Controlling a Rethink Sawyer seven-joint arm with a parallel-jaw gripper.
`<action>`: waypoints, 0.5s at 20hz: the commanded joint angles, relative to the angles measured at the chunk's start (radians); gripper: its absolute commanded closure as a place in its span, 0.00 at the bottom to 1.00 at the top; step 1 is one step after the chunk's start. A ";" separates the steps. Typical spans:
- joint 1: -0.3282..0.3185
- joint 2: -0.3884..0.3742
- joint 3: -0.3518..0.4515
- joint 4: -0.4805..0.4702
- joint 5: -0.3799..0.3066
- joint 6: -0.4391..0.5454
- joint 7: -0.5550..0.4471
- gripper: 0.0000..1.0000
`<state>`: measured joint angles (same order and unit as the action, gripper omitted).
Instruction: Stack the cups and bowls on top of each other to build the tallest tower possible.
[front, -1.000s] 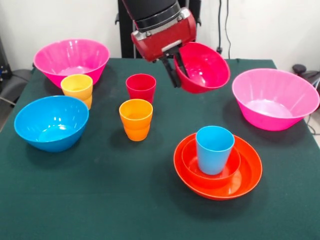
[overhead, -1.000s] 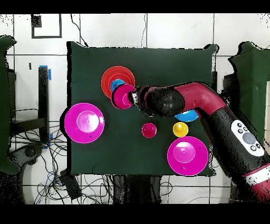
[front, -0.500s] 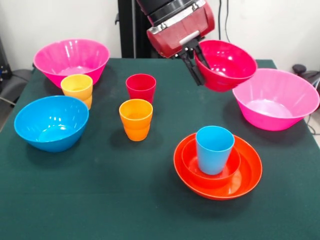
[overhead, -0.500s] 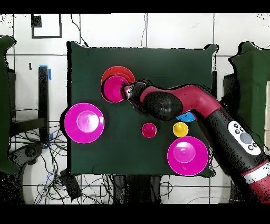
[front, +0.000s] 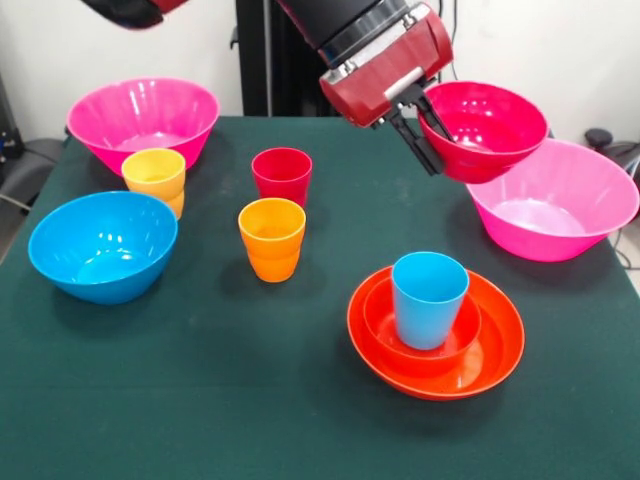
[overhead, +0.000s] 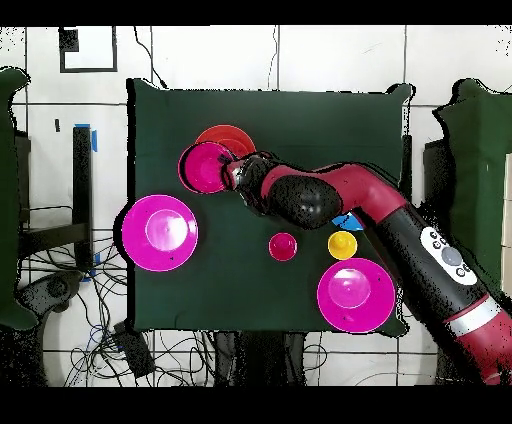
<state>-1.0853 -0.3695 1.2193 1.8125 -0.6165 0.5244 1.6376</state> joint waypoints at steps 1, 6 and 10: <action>-0.007 0.123 0.004 -0.075 -0.083 0.073 -0.394 1.00; 0.003 0.124 0.006 -0.106 -0.095 0.091 -0.401 1.00; 0.008 0.114 0.011 -0.131 -0.101 0.106 -0.413 1.00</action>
<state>-1.1082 -0.2756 1.2384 1.7856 -0.6446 0.5244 1.5988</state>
